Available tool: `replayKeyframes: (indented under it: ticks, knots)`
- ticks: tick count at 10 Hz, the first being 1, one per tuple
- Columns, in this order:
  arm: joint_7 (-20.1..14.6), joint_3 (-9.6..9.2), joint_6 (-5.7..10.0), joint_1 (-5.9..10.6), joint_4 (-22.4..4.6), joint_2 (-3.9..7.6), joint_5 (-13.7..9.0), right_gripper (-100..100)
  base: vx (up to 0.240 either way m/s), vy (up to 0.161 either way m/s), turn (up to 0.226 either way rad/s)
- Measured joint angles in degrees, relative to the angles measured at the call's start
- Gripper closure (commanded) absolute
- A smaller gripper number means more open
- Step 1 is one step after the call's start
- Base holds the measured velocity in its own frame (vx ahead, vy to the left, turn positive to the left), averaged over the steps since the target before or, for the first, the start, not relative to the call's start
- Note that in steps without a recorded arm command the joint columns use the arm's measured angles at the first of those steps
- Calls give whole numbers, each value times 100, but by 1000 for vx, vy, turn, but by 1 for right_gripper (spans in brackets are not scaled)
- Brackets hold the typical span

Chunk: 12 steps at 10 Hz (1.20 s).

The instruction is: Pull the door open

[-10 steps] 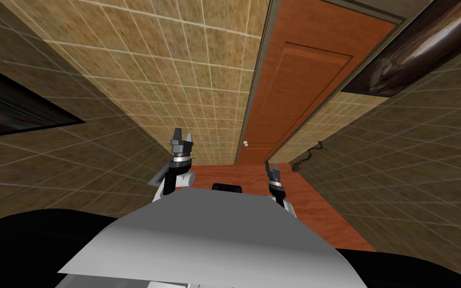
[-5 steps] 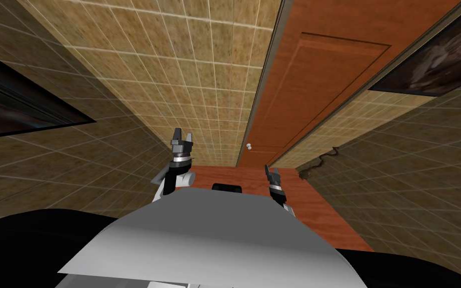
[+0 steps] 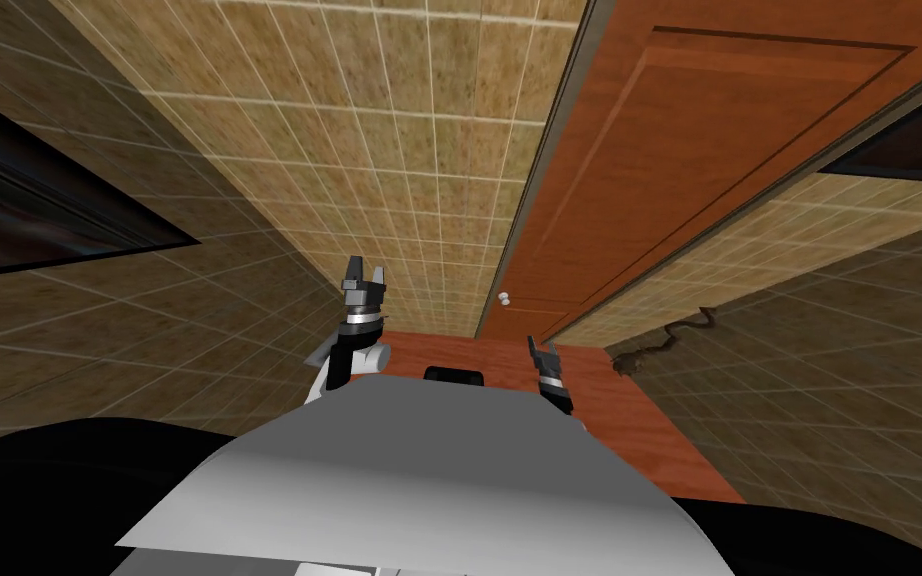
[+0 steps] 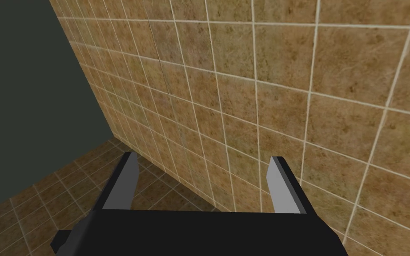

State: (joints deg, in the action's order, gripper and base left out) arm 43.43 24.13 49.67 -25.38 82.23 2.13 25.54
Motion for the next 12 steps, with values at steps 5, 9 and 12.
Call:
replayKeyframes:
  ticks: [5,9,12]
  knots:
    - [384,294,343,73,-663,-80,307,-100,101,-15,114]
    - [726,551,617,112,-1196,-190,606,-100,131,-35,122]
    - [996,755,835,177,-1655,-280,823,-100,144,-56,129]
